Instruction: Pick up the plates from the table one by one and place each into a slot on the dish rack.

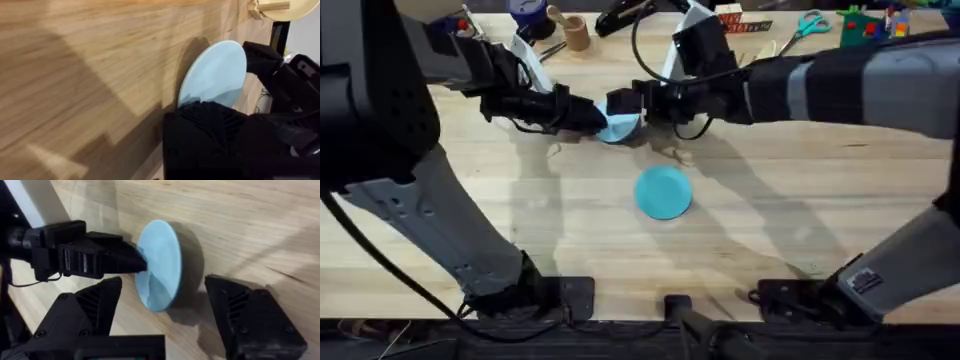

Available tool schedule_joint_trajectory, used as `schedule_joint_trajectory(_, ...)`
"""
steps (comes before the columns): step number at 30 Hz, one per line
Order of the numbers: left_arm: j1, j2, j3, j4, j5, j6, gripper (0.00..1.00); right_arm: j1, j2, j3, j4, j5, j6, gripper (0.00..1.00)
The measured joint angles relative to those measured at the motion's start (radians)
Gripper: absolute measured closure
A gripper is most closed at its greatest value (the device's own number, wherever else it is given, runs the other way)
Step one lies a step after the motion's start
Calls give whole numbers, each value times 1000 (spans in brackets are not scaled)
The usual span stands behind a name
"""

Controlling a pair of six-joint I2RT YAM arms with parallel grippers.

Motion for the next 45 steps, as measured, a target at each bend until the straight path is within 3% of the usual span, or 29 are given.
schedule_joint_trajectory(6,0,0,0,0,0,0,959,24,28,25,6,-4,18,84)
schedule_joint_trajectory(7,0,0,0,0,0,0,960,26,30,31,9,-7,32,265)
schedule_joint_trajectory(8,0,0,0,0,0,0,960,26,30,31,9,-7,39,342)
schedule_joint_trajectory(11,3,0,0,-1,1,0,960,21,30,31,4,5,48,759)
schedule_joint_trajectory(12,6,0,0,-3,4,0,960,18,30,32,3,10,51,866)
schedule_joint_trajectory(14,8,0,0,-3,7,0,959,13,30,32,5,6,55,951)
schedule_joint_trajectory(27,9,-1,1,-13,14,8,960,11,30,34,4,1,59,975)
schedule_joint_trajectory(31,7,-28,1,-55,-24,27,960,2,26,40,-40,-14,59,973)
schedule_joint_trajectory(41,-4,-336,1,-131,-159,43,960,-80,-130,41,-253,-3,17,972)
schedule_joint_trajectory(45,-37,-462,1,-162,-223,45,961,-111,-213,48,-390,43,-18,973)
